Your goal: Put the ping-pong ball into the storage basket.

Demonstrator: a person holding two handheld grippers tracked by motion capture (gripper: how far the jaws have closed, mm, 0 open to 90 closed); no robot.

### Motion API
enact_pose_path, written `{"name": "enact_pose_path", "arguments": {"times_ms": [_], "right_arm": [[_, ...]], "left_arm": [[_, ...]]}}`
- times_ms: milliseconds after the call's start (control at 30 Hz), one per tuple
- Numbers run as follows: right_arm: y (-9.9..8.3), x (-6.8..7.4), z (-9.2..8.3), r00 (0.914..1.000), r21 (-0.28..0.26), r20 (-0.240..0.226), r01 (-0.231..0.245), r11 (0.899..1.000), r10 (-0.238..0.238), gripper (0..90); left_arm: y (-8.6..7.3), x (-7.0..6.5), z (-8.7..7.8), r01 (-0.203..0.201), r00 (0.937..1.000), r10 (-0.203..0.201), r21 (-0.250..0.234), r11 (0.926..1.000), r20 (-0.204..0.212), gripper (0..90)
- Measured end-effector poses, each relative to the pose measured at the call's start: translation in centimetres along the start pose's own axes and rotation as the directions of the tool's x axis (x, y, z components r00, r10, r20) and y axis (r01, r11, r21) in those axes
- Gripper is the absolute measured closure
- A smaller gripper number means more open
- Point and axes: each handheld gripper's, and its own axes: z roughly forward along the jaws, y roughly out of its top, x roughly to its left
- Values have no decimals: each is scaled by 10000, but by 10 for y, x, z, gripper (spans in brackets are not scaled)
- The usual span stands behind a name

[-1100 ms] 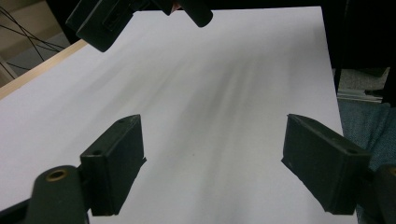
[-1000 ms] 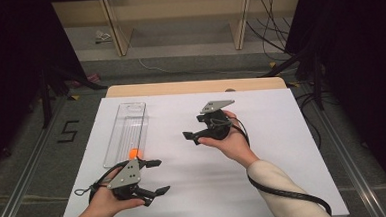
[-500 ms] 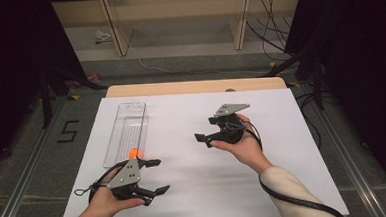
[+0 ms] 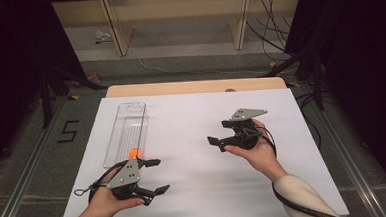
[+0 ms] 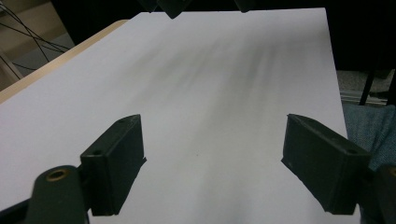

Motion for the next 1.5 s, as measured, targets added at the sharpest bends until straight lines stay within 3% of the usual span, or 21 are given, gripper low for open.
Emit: {"name": "enact_pose_path", "arguments": {"times_ms": [567,1500], "right_arm": [[-25,-6,-34,9991,-30,348,-254,9997,254,165],[-49,-2,-57,9977,137,458,-503,9986,497,165]], "left_arm": [[0,0,0,89,9999,-90,-46,9999,-73,202],[0,1,-1,95,9999,-96,-68,9999,-109,202]]}}
